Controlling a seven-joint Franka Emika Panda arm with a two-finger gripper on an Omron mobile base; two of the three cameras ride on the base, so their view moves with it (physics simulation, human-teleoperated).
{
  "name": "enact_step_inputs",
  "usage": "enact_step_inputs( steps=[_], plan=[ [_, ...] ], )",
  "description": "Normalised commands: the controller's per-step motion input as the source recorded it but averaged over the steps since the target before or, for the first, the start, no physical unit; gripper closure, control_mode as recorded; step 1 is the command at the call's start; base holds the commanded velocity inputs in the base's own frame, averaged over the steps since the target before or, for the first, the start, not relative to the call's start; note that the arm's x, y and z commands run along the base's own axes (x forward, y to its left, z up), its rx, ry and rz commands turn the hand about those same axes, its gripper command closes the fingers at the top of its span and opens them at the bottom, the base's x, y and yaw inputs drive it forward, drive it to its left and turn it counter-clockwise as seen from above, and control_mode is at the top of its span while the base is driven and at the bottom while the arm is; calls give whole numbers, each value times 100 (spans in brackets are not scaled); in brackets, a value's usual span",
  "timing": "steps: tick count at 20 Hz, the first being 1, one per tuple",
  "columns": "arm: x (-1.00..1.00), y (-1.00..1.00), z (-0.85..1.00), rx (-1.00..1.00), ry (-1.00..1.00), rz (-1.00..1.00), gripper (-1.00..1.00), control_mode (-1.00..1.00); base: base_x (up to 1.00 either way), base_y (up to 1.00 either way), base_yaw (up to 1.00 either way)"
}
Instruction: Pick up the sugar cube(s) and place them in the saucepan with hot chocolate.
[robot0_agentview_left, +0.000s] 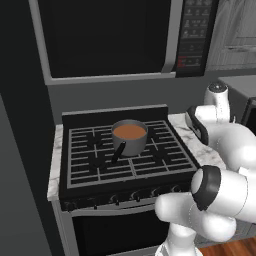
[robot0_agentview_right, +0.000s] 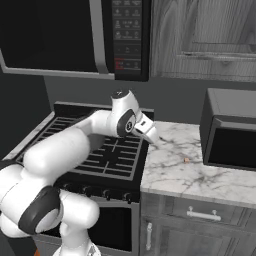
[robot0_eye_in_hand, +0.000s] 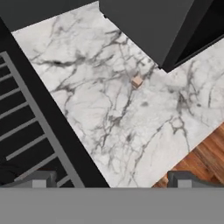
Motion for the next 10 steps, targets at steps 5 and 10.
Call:
enact_step_inputs(
  steps=[5,10],
  plan=[
    [-1,-27,-27,11,0,-6,-100,-100,0,0,0],
    [0,-51,-10,13,0,-11,-100,-100,0,0,0]
  ],
)
